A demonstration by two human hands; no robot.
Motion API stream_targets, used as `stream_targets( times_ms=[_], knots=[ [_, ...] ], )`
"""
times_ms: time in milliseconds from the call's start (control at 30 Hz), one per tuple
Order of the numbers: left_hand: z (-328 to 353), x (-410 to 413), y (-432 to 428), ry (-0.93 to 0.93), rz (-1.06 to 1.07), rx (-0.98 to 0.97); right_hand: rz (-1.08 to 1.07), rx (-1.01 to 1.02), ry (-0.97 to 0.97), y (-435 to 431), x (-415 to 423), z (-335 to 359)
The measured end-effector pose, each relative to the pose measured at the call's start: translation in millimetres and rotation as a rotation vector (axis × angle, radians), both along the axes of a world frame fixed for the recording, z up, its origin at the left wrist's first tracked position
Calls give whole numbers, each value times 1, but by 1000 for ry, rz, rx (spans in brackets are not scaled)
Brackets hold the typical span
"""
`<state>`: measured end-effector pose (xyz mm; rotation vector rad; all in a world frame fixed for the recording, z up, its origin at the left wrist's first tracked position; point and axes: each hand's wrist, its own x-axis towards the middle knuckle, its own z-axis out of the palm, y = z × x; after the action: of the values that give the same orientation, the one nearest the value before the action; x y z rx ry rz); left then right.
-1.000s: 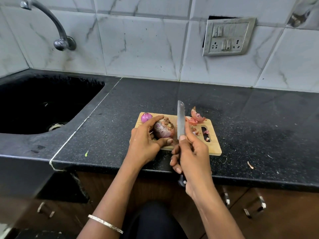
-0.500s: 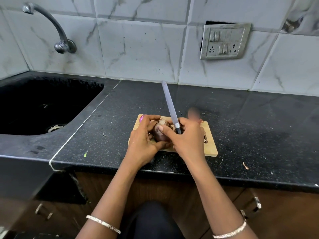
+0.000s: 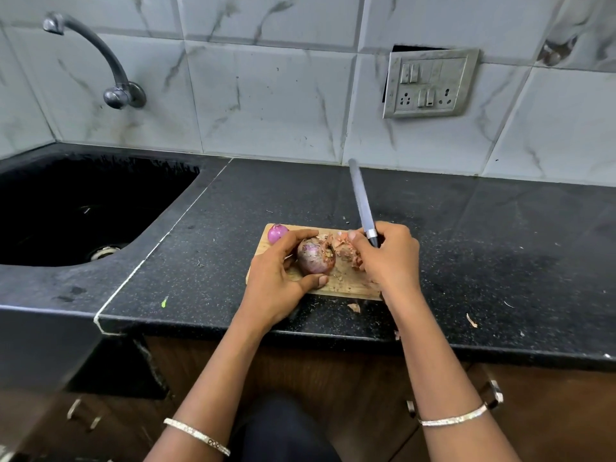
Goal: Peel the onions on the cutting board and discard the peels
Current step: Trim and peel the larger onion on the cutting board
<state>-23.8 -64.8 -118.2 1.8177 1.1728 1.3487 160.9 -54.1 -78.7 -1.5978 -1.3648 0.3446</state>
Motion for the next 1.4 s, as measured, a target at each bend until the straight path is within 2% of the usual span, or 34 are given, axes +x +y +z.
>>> stream_targets(
  times_ms=[100,167,367,467,533,700,800,1033,1100,1167,1233,1300,1400],
  knots=[
    [3,1,-3,46,13,17,51,-118,-116,3,8,0],
    [5,1,-3,66,8,28,87,-140,-89,0,11,1],
    [6,3,-4,63,3,33,19,-104,-66,-2,32,-3],
    [6,3,-6,30,-3,23,73,-146,-16,-4,39,-4],
    [5,3,-5,8,-4,12,59,-106,-3,-6,43,-4],
    [2,4,-3,-34,-2,-38,-148,-234,-268,-12,68,-1],
    [4,5,-3,-43,-25,-46,-261,-310,-353,-14,75,-8],
    [4,7,-4,105,14,32,-373,-436,-581,-20,63,-4],
    [5,7,-5,131,16,35,-407,-442,-631,-24,57,-1],
    [6,7,-5,137,14,42,-442,-322,-669,-27,54,-1],
    [7,8,-4,130,15,51,-334,-41,-596,-28,50,-2],
    [9,12,-3,141,33,65,-52,150,-325,-26,41,2],
    [17,19,2,133,52,89,313,128,9,-14,23,1]
  ],
)
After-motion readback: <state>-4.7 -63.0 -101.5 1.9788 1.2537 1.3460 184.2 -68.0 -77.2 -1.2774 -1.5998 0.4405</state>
